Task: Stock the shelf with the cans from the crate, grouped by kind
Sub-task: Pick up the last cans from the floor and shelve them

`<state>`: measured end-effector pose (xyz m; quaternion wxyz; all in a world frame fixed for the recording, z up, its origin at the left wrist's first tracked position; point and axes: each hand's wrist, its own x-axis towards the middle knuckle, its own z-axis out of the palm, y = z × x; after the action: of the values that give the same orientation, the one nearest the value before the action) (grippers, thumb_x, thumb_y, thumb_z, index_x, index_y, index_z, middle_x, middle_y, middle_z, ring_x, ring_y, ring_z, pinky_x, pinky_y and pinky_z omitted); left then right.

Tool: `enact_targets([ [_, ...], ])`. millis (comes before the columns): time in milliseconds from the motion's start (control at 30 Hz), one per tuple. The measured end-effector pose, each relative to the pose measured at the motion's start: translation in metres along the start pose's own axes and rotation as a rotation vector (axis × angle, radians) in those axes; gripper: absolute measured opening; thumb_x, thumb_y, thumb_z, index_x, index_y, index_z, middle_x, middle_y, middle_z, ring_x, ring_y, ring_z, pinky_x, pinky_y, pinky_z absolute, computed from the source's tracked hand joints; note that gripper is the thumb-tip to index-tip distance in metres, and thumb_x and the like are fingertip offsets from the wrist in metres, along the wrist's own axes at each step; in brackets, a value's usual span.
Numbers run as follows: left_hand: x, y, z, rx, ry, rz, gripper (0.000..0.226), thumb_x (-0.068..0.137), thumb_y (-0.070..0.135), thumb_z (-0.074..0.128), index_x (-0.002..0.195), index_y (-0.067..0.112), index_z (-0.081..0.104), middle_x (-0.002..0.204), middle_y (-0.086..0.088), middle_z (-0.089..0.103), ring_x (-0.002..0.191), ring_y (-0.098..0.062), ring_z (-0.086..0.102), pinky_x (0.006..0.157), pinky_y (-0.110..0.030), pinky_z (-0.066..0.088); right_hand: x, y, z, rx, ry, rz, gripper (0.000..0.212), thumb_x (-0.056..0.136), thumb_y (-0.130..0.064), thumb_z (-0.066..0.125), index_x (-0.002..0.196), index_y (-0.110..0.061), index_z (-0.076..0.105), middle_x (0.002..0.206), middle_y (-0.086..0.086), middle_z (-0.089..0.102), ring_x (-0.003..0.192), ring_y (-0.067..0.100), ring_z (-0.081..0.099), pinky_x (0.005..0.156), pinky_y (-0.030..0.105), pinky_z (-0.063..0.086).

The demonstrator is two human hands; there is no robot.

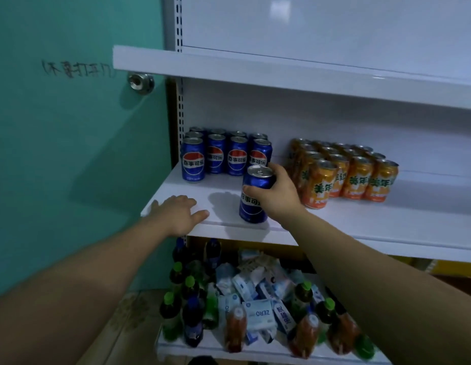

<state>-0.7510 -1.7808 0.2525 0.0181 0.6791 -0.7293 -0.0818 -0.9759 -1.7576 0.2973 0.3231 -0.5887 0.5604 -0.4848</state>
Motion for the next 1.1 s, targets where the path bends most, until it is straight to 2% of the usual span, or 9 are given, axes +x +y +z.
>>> enact_targets([
  [100,0.013,-0.002,-0.001,0.077,-0.008,-0.020,0.077,0.087,0.075,0.016,0.151,0.034,0.010,0.161,0.005,-0.002,0.148,-0.020,-0.003,0.113,-0.062,-0.006,0.023,0.001,0.018,-0.016,-0.023,-0.042,0.069,0.079,-0.019,0.077,0.138,-0.021,0.040,0.127,-0.004,0.052,0.113,0.015,0.052,0.098,0.038,0.046],
  [200,0.022,-0.008,0.008,0.089,0.012,-0.014,0.079,0.084,0.077,0.013,0.151,0.036,0.004,0.161,0.007,-0.005,0.147,-0.018,-0.006,0.113,-0.062,-0.004,0.049,0.004,0.036,-0.025,-0.043,-0.074,0.058,0.078,-0.020,0.077,0.128,-0.023,0.049,0.126,-0.001,0.054,0.109,0.017,0.057,0.095,0.036,0.047],
  [300,0.026,-0.010,0.011,0.094,0.042,-0.008,0.078,0.084,0.077,0.014,0.151,0.037,0.003,0.161,0.008,-0.005,0.147,-0.017,-0.006,0.114,-0.059,-0.003,0.078,0.004,0.055,0.041,-0.091,-0.057,0.053,0.082,-0.016,0.075,0.128,-0.022,0.049,0.115,-0.006,0.058,0.104,0.013,0.056,0.095,0.033,0.046],
  [433,0.030,-0.011,0.011,0.089,0.072,-0.002,0.077,0.085,0.076,0.015,0.151,0.037,0.005,0.161,0.008,-0.003,0.147,-0.017,-0.006,0.115,-0.058,-0.002,0.113,0.003,0.080,0.006,-0.119,-0.082,0.063,0.084,-0.022,0.074,0.138,-0.018,0.043,0.131,-0.001,0.055,0.117,0.016,0.052,0.096,0.031,0.044],
  [567,0.033,-0.013,0.016,0.093,0.081,-0.002,0.077,0.085,0.076,0.014,0.150,0.037,0.005,0.161,0.008,-0.004,0.147,-0.016,-0.006,0.115,-0.059,-0.001,0.137,0.009,0.101,-0.047,-0.109,-0.087,0.070,0.084,-0.023,0.074,0.144,-0.017,0.039,0.142,0.003,0.050,0.128,0.022,0.048,0.106,0.038,0.041],
  [700,0.034,-0.013,0.019,0.075,0.100,0.001,0.075,0.085,0.074,0.015,0.150,0.038,0.006,0.161,0.008,-0.003,0.147,-0.016,-0.006,0.115,-0.058,-0.001,0.153,0.016,0.113,-0.071,-0.091,-0.068,0.070,0.083,-0.016,0.074,0.143,-0.020,0.038,0.142,0.001,0.050,0.129,0.021,0.047,0.106,0.034,0.039],
  [800,0.035,-0.012,0.021,0.066,0.098,0.005,0.076,0.085,0.074,0.016,0.150,0.037,0.006,0.161,0.007,-0.003,0.147,-0.017,-0.006,0.115,-0.059,-0.002,0.161,0.020,0.118,-0.122,-0.072,-0.066,0.076,0.083,-0.021,0.073,0.147,-0.023,0.032,0.146,0.000,0.046,0.133,0.023,0.044,0.109,0.042,0.039],
  [967,0.040,-0.017,0.020,0.070,0.094,-0.006,0.075,0.086,0.074,0.016,0.150,0.037,0.007,0.161,0.007,-0.001,0.147,-0.018,-0.005,0.114,-0.059,0.000,0.155,0.018,0.122,-0.185,-0.086,-0.037,0.081,0.086,-0.028,0.070,0.151,-0.021,0.023,0.151,0.002,0.040,0.136,0.025,0.041,0.108,0.039,0.038],
  [1100,0.041,-0.022,0.018,0.058,0.028,-0.024,0.076,0.086,0.075,0.015,0.151,0.036,0.005,0.161,0.007,-0.004,0.147,-0.017,-0.006,0.114,-0.059,-0.002,0.125,0.015,0.099,-0.290,-0.129,-0.080,0.069,0.086,-0.034,0.070,0.144,-0.020,0.034,0.143,0.004,0.048,0.128,0.026,0.048,0.102,0.038,0.042],
])
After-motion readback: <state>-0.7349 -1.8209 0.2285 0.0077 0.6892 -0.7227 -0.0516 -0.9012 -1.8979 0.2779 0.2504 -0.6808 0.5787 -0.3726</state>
